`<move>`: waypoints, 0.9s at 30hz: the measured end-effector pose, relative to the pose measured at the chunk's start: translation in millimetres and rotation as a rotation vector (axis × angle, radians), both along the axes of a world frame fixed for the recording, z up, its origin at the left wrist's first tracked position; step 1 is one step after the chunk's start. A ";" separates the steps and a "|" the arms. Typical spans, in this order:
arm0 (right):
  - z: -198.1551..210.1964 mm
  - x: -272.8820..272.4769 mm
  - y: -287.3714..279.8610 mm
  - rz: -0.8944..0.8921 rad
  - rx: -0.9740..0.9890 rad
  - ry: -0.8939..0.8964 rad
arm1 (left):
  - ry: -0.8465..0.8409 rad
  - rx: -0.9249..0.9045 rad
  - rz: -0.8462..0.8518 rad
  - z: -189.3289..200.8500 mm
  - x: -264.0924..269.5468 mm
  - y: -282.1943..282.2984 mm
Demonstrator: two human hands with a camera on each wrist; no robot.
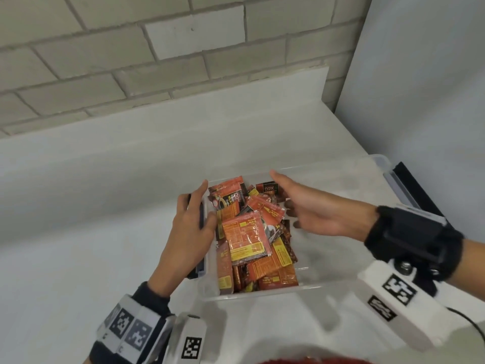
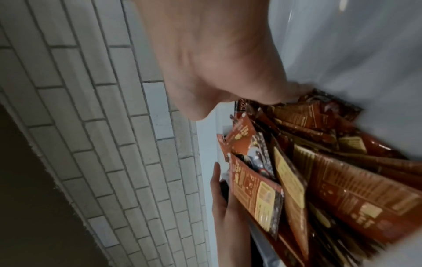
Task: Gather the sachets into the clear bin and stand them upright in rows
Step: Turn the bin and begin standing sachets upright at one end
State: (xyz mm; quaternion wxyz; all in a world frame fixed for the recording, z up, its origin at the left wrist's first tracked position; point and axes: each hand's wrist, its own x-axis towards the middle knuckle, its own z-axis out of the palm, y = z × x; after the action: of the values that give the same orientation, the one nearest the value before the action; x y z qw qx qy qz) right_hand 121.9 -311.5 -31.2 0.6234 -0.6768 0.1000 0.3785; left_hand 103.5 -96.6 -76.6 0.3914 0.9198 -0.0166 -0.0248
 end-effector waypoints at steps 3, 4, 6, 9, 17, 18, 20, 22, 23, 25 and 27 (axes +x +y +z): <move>0.6 -14.4 -18.6 -0.064 -0.049 0.031 | -0.001 -0.002 0.006 0.7 -0.9 0.0; -0.1 -21.4 -20.1 -0.041 -0.048 0.068 | 0.000 0.001 0.009 1.1 -1.2 -0.4; -1.2 -35.1 -9.9 0.053 0.064 0.147 | 0.002 0.000 0.013 1.2 -1.5 -1.0; -14.5 -44.8 10.2 0.163 0.218 0.203 | 0.000 0.006 0.008 2.3 -1.4 -2.0; 0.9 -42.5 -23.7 0.141 -0.185 -0.034 | 0.063 0.104 -0.044 13.6 1.1 4.2; 3.1 -41.1 -25.8 0.107 -0.230 -0.104 | 0.028 0.136 -0.031 17.9 1.0 6.2; 7.2 -37.7 -25.5 0.066 -0.276 -0.213 | -0.098 0.181 -0.055 31.9 0.4 11.3; 11.0 -33.9 -18.3 0.063 -0.318 -0.303 | -0.150 0.211 -0.196 49.1 0.1 16.7; 11.4 -32.3 -14.1 0.081 -0.351 -0.352 | -0.120 0.227 -0.288 56.3 -0.2 19.2; 11.2 -30.0 -5.4 0.157 -0.433 -0.450 | 0.017 0.288 -0.455 67.8 -0.4 21.8; 9.1 -29.3 2.6 0.249 -0.499 -0.506 | 0.162 0.345 -0.547 71.8 -0.8 22.2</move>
State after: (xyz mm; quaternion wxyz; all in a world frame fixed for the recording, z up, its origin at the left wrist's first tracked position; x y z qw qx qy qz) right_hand 92.6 -308.9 -22.1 0.3934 -0.8870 -0.0514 0.2362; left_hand 102.7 -74.4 -4.9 0.2088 0.9289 -0.2275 -0.2044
